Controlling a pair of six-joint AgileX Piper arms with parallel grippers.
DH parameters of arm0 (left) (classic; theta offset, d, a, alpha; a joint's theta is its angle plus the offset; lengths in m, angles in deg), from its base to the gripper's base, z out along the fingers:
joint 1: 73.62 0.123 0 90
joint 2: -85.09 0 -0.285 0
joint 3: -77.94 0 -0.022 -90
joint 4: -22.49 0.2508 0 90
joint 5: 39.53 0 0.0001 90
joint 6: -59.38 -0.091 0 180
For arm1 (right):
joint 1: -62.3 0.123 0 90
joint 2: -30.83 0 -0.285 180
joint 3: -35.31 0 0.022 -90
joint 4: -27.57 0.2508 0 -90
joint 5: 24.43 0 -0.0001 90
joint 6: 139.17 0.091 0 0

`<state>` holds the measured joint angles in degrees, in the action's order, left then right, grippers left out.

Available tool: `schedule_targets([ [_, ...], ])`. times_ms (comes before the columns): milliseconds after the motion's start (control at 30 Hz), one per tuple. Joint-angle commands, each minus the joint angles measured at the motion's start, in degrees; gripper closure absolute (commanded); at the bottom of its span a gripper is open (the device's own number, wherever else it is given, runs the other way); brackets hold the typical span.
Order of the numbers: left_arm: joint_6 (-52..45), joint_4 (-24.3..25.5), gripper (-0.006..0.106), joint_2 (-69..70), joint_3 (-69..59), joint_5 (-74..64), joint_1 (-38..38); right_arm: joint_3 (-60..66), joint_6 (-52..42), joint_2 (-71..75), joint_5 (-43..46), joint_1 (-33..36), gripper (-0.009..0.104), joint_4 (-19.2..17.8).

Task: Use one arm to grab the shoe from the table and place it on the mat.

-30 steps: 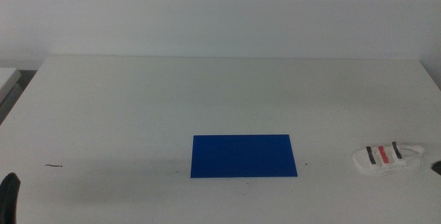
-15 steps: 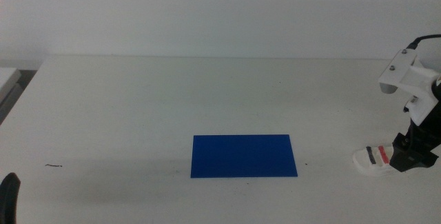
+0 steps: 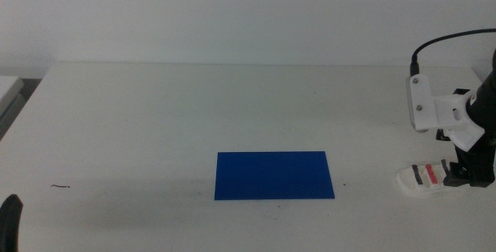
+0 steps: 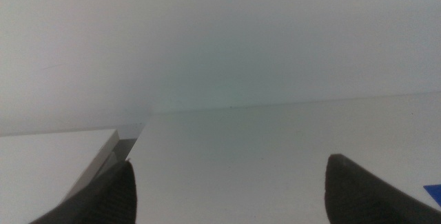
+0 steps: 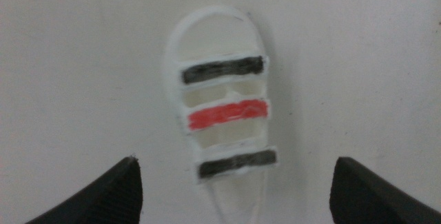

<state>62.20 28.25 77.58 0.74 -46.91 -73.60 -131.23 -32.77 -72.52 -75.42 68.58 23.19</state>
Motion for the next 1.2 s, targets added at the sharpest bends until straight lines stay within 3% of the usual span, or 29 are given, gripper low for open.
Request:
schedule_targets([
  [0, 0.1, -0.2, 0.007, -0.3, 0.0, 0.8, 0.0, 0.3, -2.5, -1.5, 3.0, -0.6, 0.005, -1.9],
  [267, 0.1, -0.2, 0.007, -0.3, 0.0, 0.8, 0.0, 0.3, -2.9, -7.7, 4.3, -0.6, 0.006, -3.3],
  [333, 0.1, -0.2, 0.007, -0.3, 0.0, 0.8, 0.0, 0.3, -2.9, -8.8, 4.4, -0.6, 0.011, -3.3],
  [400, 0.1, -0.2, 0.007, -0.3, 0.0, 0.8, 0.0, 0.3, -2.9, -9.6, 4.2, -0.6, 0.028, -3.3],
  [533, 0.1, -0.2, 0.007, -0.3, 0.0, 0.8, 0.0, 0.2, 0.5, -9.8, 2.4, 0.2, 0.076, -3.7],
  [633, 0.1, -0.2, 0.007, -0.3, 0.0, 0.8, 0.0, -1.4, 4.2, -7.5, -0.6, 3.3, 0.098, -6.1],
  [833, 0.1, -0.2, 0.007, -0.3, 0.0, 0.8, 0.0, -12.2, 14.7, -7.4, -2.9, 15.5, 0.098, -5.2],
  [1000, 0.1, -0.2, 0.007, -0.3, 0.0, 0.8, 0.0, -24.6, 15.4, -16.8, -10.0, 25.0, 0.098, -2.9],
  [1167, 0.1, -0.2, 0.007, -0.3, 0.0, 0.8, 0.0, -31.8, 18.4, -23.2, -10.7, 30.1, 0.098, -0.1],
])
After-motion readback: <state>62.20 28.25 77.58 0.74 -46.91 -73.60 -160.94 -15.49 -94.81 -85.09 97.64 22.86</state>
